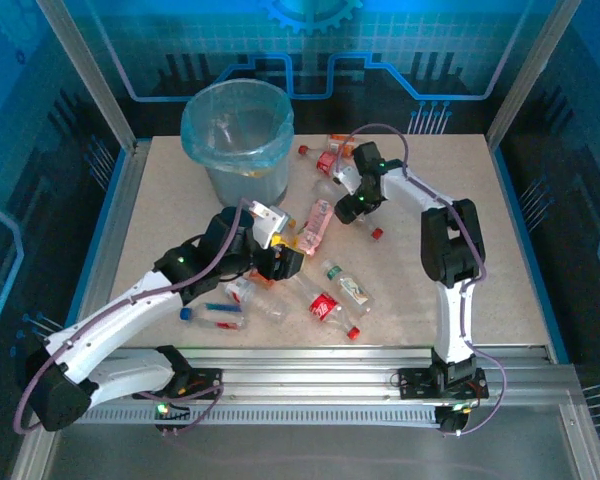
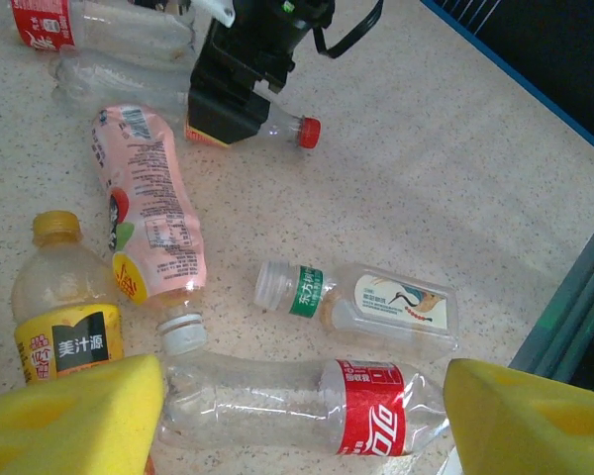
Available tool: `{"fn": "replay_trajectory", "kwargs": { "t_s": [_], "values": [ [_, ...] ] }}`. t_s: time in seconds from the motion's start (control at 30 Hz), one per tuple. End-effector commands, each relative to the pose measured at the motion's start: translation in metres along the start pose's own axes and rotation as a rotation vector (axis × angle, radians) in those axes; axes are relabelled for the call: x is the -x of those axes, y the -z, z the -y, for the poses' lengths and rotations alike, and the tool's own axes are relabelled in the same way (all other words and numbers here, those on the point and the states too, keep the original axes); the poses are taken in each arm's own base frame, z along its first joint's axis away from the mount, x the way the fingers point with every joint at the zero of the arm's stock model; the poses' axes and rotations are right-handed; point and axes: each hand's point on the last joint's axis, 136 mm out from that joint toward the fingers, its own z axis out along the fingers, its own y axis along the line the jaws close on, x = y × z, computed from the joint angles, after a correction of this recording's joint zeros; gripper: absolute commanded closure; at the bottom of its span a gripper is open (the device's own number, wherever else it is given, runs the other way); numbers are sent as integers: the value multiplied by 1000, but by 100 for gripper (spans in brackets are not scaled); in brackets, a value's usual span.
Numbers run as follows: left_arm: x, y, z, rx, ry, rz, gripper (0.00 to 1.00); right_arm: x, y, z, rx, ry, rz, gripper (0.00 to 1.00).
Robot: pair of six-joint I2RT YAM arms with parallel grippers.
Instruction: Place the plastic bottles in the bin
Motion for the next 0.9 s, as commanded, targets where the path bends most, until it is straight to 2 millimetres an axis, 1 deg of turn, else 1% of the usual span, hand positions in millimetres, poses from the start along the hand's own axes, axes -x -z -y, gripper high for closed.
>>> {"fn": "replay_trajectory", "kwargs": {
  "t_s": [0.0,0.1,0.17,0.27,0.37,0.53,0.87],
  "values": [
    [12,10,1,17,5,63,24,0,2,6,5,19,-6,20],
    [9,10,-3,32,8,62,24,-4,-3,2,36,37,-24,21],
    [8,11,-3,31,9,63,24,-8,-6,1,50,43,-44,26],
    [8,11,-3,33,12,65,24,-10,-8,0,59,38,-56,28],
    [10,13,-4,38,7,70,24,-10,-7,1,52,33,-50,28],
    [13,14,-4,42,2,77,24,-11,-6,0,54,25,-55,25],
    [16,20,-2,33,21,104,24,-17,-4,2,52,7,-60,34]
  ]
}}
